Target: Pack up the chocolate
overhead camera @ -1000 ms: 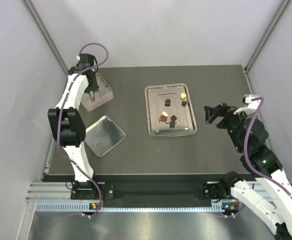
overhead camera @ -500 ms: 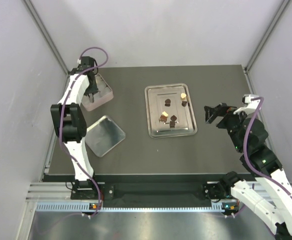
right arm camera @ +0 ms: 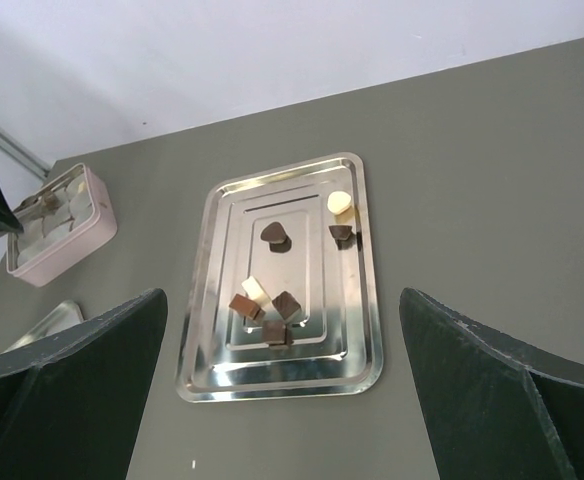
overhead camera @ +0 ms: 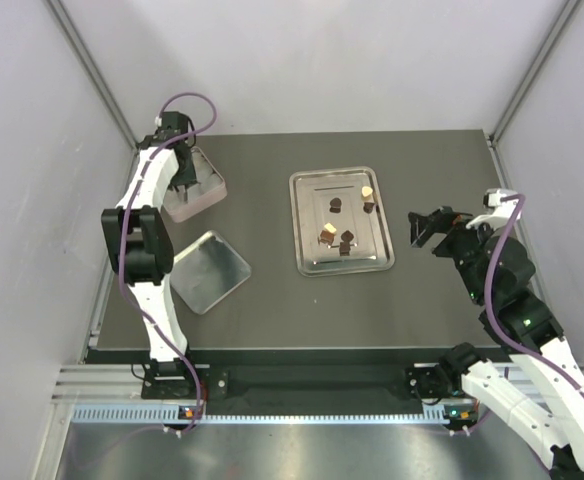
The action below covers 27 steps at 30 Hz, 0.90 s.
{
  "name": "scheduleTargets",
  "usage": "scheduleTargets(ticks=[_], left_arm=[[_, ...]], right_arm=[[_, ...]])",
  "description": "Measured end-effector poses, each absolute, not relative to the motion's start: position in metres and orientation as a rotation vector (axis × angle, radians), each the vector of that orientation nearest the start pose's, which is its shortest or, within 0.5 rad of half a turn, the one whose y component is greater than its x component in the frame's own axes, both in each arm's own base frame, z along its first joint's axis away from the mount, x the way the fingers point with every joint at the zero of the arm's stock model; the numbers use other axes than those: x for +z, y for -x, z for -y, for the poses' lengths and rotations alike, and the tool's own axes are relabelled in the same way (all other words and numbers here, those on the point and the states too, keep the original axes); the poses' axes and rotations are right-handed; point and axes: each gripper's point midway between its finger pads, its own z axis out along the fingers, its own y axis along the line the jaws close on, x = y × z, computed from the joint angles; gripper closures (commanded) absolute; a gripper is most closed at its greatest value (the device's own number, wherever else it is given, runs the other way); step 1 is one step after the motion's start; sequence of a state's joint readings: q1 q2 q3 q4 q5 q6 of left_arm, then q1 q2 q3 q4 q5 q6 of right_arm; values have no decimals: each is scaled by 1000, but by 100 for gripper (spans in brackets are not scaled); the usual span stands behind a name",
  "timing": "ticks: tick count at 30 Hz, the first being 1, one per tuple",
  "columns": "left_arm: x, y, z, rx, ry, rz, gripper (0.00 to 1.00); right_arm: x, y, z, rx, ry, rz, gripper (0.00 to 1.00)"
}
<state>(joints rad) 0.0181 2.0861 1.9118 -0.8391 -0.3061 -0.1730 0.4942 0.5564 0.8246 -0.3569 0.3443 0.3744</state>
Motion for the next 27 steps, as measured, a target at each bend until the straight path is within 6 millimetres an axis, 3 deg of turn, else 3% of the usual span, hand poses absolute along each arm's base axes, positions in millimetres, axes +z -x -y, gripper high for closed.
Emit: scheduleTargets(ticks=[4, 9, 13, 17, 22, 27], left_arm=[[136, -495, -49, 309, 335, -2518, 54], [172, -492, -15, 240, 254, -2455, 54], [212, -476, 44, 155, 108, -2383, 53], [232, -451, 112, 38, -62, -2339, 53], [217, -410, 197, -163, -261, -2355, 53], [195, -372, 263, -277, -457, -2371, 52]], right_arm=[[316, -246, -82, 379, -165, -1656, 0], [318, -244, -81, 385, -169, -1650, 0], [318, -243, -80, 388, -173, -1649, 0], [317, -242, -80, 387, -173, -1653, 0], [313, -241, -80, 380, -172, -1672, 0], [311, -238, -78, 375, -171, -1683, 0]])
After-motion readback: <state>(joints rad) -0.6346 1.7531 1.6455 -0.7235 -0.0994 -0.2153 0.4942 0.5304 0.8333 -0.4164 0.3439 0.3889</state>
